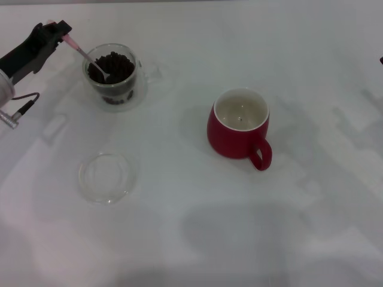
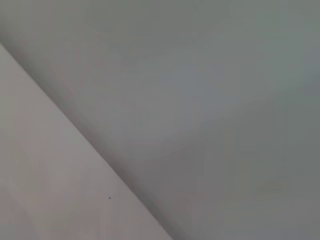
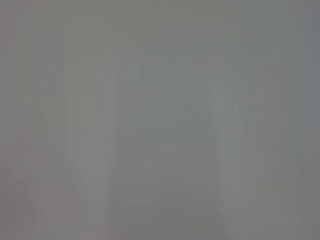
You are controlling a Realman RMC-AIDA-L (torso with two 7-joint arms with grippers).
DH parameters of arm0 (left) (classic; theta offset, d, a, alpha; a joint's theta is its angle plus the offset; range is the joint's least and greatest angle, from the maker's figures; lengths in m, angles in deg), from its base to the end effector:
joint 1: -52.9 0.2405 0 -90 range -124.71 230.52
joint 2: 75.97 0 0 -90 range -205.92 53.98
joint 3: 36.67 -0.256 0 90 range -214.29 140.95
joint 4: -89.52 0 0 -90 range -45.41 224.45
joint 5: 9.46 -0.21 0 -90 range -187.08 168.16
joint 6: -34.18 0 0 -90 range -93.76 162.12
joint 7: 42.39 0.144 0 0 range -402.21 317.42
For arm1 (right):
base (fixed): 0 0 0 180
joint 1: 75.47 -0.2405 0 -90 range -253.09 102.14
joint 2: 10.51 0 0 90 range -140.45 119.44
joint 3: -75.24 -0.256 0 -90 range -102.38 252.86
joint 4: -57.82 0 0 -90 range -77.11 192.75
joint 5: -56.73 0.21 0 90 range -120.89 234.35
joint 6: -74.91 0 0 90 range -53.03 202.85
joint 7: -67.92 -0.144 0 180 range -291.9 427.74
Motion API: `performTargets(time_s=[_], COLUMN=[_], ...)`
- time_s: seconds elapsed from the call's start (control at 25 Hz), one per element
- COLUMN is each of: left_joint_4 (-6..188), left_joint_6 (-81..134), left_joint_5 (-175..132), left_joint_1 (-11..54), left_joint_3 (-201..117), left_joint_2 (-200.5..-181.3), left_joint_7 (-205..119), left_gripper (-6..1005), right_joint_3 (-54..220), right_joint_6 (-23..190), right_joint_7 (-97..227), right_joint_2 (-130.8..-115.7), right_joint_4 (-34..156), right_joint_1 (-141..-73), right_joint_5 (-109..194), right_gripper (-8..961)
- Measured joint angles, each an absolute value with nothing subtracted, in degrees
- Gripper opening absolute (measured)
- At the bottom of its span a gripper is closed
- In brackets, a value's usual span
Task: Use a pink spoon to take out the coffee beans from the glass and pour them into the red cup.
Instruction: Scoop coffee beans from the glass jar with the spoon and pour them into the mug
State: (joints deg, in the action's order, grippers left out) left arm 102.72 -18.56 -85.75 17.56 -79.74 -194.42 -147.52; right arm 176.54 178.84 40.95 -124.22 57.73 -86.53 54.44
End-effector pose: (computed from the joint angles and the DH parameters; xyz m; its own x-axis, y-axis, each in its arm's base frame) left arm -0.2996 0.3911 -0.0226 -0.1579 0.5432 0.8246 0.9717 -0.0632 0.2277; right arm 0.3488 0.2063 0.0369 0.5645 0.2129 -0.7975 -0.6671 -0.4512 -0.5927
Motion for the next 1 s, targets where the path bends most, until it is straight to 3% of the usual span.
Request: performTargets(time_s=[1.0], left_joint_4=[102.67], left_joint_6=[-31.41], left_joint_5=[-75.14], left_joint_1=[23.41], left_joint_3=[-79.74], left_joint_2=[-194.13], left_joint_7=[-146.59], left_gripper=[131], right_joint_3=[176.66], right_joint_6=[177.72], right_joint_7=[40.76], right_joint_2=[-124.31], right_joint_4=[57.2], right_joint_1=[-86.92], right_joint_5=[54.35], right_gripper=[845])
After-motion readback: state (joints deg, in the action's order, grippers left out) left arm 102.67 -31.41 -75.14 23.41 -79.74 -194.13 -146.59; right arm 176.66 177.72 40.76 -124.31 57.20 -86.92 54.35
